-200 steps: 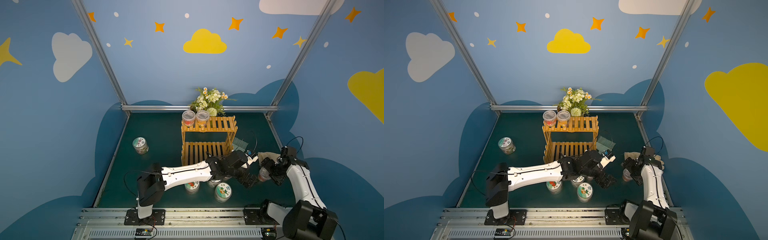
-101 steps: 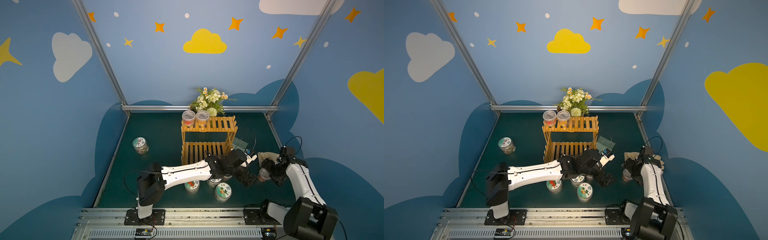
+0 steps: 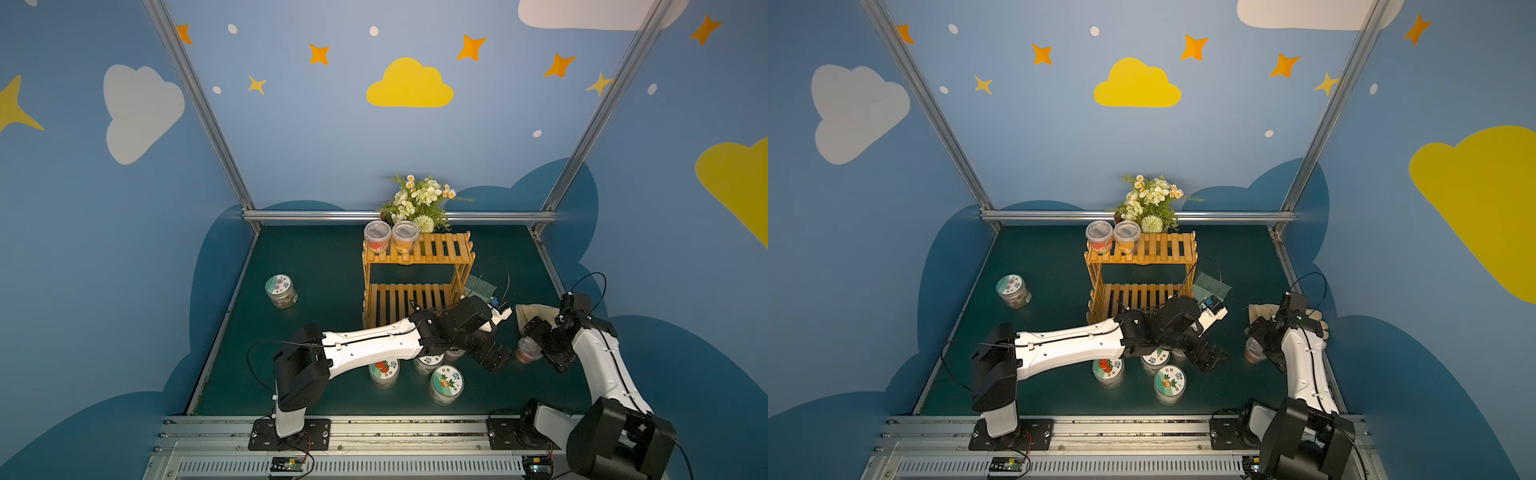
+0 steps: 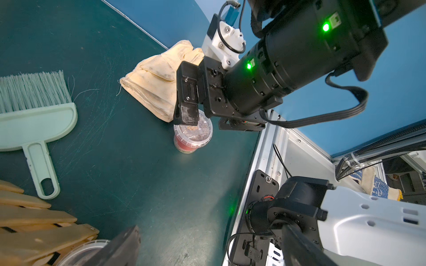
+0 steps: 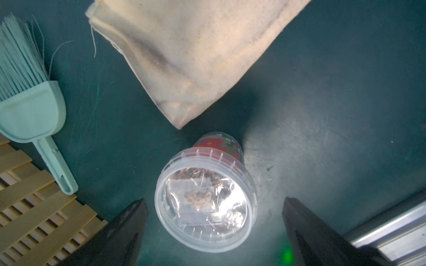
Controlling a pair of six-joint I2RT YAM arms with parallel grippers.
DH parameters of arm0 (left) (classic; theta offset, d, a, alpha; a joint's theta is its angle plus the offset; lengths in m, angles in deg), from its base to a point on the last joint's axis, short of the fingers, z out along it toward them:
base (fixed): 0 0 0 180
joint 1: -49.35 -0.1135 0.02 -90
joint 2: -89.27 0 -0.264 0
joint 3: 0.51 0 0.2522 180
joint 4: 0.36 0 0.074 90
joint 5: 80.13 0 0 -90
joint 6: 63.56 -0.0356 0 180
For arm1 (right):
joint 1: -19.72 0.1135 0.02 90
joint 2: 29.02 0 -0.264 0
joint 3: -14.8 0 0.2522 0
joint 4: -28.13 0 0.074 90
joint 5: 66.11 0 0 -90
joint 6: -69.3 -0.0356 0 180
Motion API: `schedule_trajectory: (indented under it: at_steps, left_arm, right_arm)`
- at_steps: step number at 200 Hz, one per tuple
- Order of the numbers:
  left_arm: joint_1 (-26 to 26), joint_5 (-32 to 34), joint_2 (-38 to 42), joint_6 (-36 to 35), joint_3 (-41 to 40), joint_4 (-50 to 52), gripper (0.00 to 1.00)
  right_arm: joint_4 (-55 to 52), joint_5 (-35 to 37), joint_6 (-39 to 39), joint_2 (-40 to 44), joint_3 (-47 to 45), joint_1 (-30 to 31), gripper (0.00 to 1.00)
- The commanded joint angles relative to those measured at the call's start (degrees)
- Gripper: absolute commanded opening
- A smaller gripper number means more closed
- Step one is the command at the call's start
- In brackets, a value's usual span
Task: Place the seed container on the shelf
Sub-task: Move the seed jar to the center of the board.
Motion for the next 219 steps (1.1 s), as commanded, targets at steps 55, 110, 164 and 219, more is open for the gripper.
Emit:
schedule_trajectory:
  at_steps: [55, 110, 164, 219]
  left_arm:
    - [-0.22, -1.90, -0.05, -0.14, 1.27, -0.34, 1.00]
    - [-0.22, -1.85, 0.04, -0.21, 1.33, -0.15, 1.00]
    - [-0.22, -1.50, 0.13, -0.03, 1.31, 0.06, 1.00]
    - [-0.22, -1.29, 0.31, -0.04, 1.26, 0.42, 1.00]
  right_arm:
    - [-0.03, -6.26, 4.68, -7.61, 2.53, -0.05, 0.95]
    - [0.93, -8.67, 5.21, -5.06, 1.67, 2.26, 0.84]
    - [1.31, -9.96, 6.29, -6.62, 2.50, 7.83, 0.84]
    - [1.38, -9.88, 6.80, -8.56, 3.68, 9.84, 0.84]
